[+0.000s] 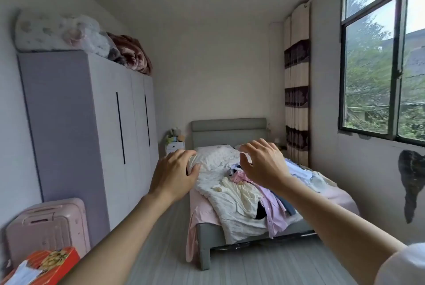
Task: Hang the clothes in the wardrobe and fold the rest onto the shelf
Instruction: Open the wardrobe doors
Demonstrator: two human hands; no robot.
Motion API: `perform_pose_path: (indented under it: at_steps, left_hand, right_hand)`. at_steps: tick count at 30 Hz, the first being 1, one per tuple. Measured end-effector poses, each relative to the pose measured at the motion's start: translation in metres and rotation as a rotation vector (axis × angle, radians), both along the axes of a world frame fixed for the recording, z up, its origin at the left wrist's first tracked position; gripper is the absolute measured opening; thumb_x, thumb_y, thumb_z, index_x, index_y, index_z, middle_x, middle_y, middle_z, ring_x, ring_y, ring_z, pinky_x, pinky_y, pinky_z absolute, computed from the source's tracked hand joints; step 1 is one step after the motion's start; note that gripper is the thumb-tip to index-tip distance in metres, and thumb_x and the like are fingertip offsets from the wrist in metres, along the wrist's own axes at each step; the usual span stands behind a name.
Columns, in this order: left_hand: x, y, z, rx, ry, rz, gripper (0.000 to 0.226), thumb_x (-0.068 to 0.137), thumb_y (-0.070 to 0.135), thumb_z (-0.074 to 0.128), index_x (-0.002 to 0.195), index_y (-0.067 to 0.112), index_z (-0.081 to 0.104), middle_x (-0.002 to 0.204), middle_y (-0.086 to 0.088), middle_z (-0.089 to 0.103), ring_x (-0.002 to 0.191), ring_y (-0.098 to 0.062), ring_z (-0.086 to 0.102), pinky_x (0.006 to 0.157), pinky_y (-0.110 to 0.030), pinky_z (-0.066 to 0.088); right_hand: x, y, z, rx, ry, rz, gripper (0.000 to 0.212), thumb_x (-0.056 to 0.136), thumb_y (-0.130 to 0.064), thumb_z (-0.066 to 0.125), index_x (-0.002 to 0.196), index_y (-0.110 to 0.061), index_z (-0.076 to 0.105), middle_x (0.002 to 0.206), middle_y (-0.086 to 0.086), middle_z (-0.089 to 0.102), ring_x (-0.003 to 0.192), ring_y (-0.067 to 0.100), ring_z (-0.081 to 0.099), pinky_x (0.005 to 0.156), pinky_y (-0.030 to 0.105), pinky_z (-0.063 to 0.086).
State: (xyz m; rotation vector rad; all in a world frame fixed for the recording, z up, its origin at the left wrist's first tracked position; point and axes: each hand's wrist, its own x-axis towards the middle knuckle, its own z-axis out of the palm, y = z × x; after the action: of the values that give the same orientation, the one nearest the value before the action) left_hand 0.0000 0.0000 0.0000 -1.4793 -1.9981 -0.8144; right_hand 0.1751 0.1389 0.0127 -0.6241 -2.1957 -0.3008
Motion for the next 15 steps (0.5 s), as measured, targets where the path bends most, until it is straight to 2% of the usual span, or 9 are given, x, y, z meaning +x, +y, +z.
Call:
perform_pose_path:
  at_steps: [2,4,8,10,13,15]
  left_hand:
    - [-0.014,0.006,-0.013,0.045,-0.086,-0.028,0.034,0.093,0.029,0.052,0.124,0.016,0.058,0.123,0.000,0.061,0.112,-0.020,0.055,0.092,-0.031,0.043]
    - [-0.030,0.016,-0.032,0.059,-0.159,-0.029,0.029,0.092,0.027,0.053,0.118,0.017,0.061,0.116,0.001,0.064,0.106,-0.019,0.058,0.086,-0.029,0.046]
    - [-0.075,0.049,-0.072,0.085,-0.284,-0.036,0.021,0.090,0.021,0.057,0.108,0.016,0.066,0.108,0.004,0.067,0.100,-0.014,0.060,0.084,-0.029,0.047]
    - [-0.104,0.073,-0.088,0.078,-0.337,-0.033,0.019,0.090,0.019,0.058,0.105,0.015,0.068,0.106,0.003,0.067,0.099,-0.014,0.061,0.086,-0.028,0.047]
    - [-0.147,0.115,-0.101,0.073,-0.447,-0.025,0.018,0.091,0.019,0.057,0.104,0.016,0.069,0.105,0.006,0.068,0.096,-0.010,0.061,0.087,-0.023,0.045]
    - [-0.178,0.148,-0.105,0.089,-0.556,-0.013,0.017,0.091,0.018,0.057,0.104,0.016,0.068,0.102,0.007,0.068,0.093,-0.008,0.061,0.083,-0.016,0.043]
  right_hand:
    - [-0.024,0.008,-0.011,-0.080,0.022,0.048,0.024,0.091,-0.023,0.044,0.098,-0.018,0.066,0.095,-0.002,0.069,0.091,0.021,0.062,0.064,0.027,0.039]
    - [-0.050,0.018,-0.028,-0.218,0.042,0.105,0.024,0.092,-0.022,0.044,0.103,-0.019,0.065,0.096,-0.003,0.070,0.087,0.021,0.064,0.059,0.027,0.039]
    - [-0.108,0.051,-0.072,-0.450,0.105,0.239,0.021,0.091,-0.019,0.050,0.104,-0.018,0.067,0.098,0.001,0.072,0.089,0.023,0.066,0.071,0.034,0.050]
    - [-0.139,0.076,-0.089,-0.546,0.117,0.296,0.021,0.091,-0.017,0.050,0.101,-0.013,0.068,0.100,0.003,0.072,0.091,0.023,0.066,0.077,0.036,0.051]
    - [-0.190,0.125,-0.107,-0.651,0.069,0.369,0.023,0.092,-0.012,0.047,0.097,0.001,0.065,0.096,0.015,0.070,0.092,0.032,0.065,0.080,0.043,0.049]
    - [-0.225,0.163,-0.114,-0.738,0.062,0.407,0.023,0.092,-0.010,0.046,0.101,0.000,0.065,0.098,0.015,0.070,0.092,0.031,0.065,0.082,0.043,0.049]
